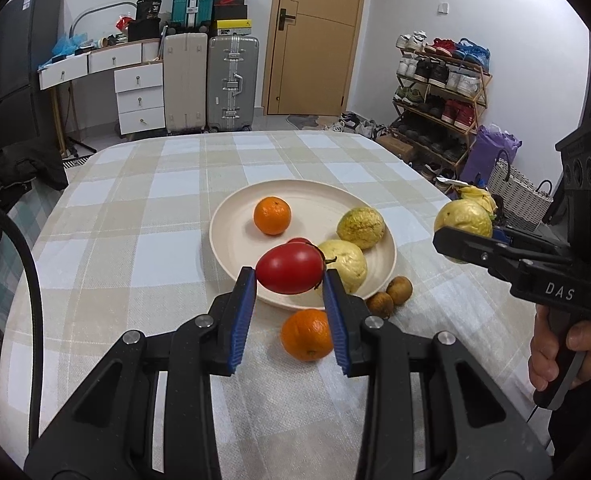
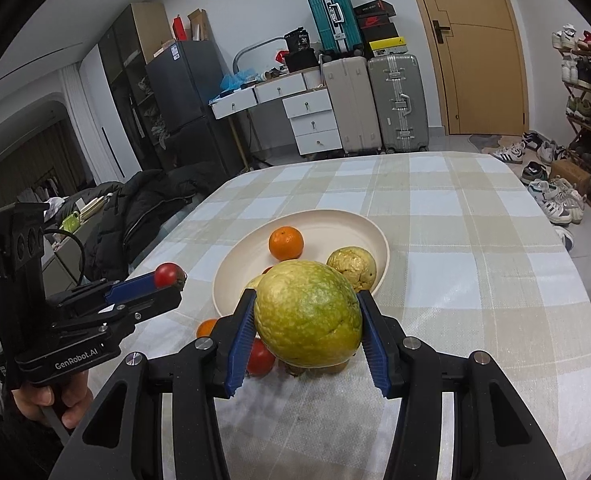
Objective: Organize fruits
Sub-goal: 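Carry the tomato and pomelo over the cream plate with both tools, then open both tools to set the tomato and pomelo on the plate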
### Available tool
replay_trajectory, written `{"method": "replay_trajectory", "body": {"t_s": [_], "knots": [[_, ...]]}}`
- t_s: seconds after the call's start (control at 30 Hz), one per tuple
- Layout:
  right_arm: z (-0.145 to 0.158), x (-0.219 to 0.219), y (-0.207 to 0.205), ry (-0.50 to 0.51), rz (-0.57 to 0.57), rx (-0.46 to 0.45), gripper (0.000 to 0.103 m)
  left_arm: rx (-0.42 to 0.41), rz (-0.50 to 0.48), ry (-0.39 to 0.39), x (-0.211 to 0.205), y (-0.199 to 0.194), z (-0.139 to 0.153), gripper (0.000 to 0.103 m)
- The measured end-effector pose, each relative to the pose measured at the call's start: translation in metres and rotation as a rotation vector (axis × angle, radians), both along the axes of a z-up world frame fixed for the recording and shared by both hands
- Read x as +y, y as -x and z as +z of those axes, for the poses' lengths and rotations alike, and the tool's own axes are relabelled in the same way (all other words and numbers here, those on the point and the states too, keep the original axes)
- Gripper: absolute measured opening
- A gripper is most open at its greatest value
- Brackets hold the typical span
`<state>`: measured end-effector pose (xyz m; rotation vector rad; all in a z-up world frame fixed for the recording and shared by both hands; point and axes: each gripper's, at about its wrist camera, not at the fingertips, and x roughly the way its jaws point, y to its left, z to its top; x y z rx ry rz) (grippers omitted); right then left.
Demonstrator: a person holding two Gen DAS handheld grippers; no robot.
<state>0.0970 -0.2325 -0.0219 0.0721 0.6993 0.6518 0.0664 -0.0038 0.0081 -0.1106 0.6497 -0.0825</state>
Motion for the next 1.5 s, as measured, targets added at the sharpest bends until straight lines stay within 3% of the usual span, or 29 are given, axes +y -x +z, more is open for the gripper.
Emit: {"method": "replay_trajectory", "body": {"t_s": [0.37, 0.8, 1.27, 1.5], "knots": [[-0.004, 0.01, -0.026, 0.005, 0.002, 0.05, 0.05, 0.02, 0.023, -0.013, 0.008, -0.024, -0.001, 0.032], [-0.035, 0.025, -0.059, 0.019, -0.015, 0.146, 0.05, 0.074, 0.043, -0.031, 0.012, -0.056, -0.026, 0.032], [-0.05, 0.035, -0.084, -0.032, -0.039, 0.248, 0.05, 0.11, 0.042, -0.046, 0.011, -0.079, -0.041, 0.032], [-0.051, 0.046, -0.096, -0.003, -0.043, 0.253, 0.05, 0.127, 0.042, -0.055, 0.012, -0.087, -0.049, 0.032]]}}
